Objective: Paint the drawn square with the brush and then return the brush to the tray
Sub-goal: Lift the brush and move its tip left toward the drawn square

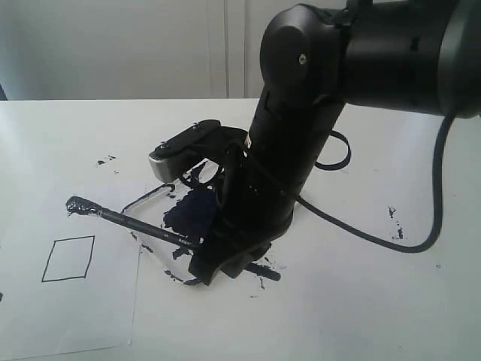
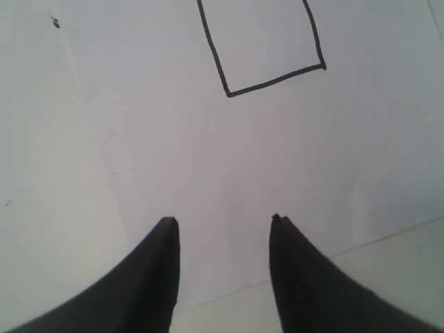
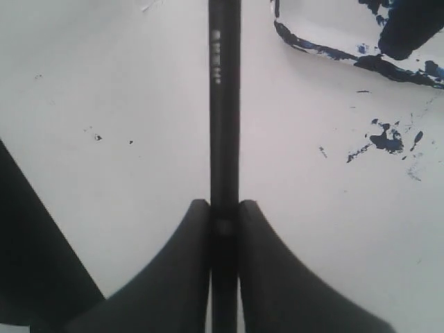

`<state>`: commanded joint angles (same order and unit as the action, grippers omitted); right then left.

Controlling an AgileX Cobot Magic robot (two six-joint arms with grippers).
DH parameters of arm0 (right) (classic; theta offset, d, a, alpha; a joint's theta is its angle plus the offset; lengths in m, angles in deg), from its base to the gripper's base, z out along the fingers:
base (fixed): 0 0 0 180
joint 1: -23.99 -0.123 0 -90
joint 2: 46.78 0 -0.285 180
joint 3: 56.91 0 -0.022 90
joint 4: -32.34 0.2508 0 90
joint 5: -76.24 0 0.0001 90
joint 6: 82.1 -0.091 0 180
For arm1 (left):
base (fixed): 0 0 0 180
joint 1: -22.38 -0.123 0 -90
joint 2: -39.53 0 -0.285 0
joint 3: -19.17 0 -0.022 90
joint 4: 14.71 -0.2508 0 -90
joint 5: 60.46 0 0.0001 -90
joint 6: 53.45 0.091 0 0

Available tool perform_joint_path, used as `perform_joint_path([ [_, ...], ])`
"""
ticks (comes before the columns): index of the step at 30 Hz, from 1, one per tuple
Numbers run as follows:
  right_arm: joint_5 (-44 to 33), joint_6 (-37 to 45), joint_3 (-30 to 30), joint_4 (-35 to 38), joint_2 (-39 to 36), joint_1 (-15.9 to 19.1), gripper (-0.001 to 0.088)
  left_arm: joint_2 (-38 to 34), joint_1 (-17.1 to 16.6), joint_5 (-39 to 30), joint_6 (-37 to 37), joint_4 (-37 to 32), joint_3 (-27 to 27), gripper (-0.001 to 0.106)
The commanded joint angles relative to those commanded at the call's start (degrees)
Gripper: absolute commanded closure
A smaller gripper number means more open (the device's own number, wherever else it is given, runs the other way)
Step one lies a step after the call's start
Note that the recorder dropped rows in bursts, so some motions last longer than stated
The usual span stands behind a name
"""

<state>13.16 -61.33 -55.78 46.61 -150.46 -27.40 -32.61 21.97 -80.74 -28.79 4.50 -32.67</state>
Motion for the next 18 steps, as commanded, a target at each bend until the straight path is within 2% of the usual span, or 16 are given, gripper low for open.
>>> perform_joint_path([
  [6, 0.4, 0.0, 0.0, 0.0, 0.0, 0.0, 0.0868, -5.5, 0.0, 5.5, 1.4, 0.1, 0.0, 0.058],
  [11, 0.7, 0.0, 0.0, 0.0, 0.0, 0.0, 0.0868, -8.8, 0.2, 9.0, 5.5, 0.1, 0.0, 0.058],
  [18, 1.5, 0.0, 0.0, 0.0, 0.0, 0.0, 0.0868, -12.6, 6.1, 13.1, 7.4, 0.1, 0.0, 0.058],
])
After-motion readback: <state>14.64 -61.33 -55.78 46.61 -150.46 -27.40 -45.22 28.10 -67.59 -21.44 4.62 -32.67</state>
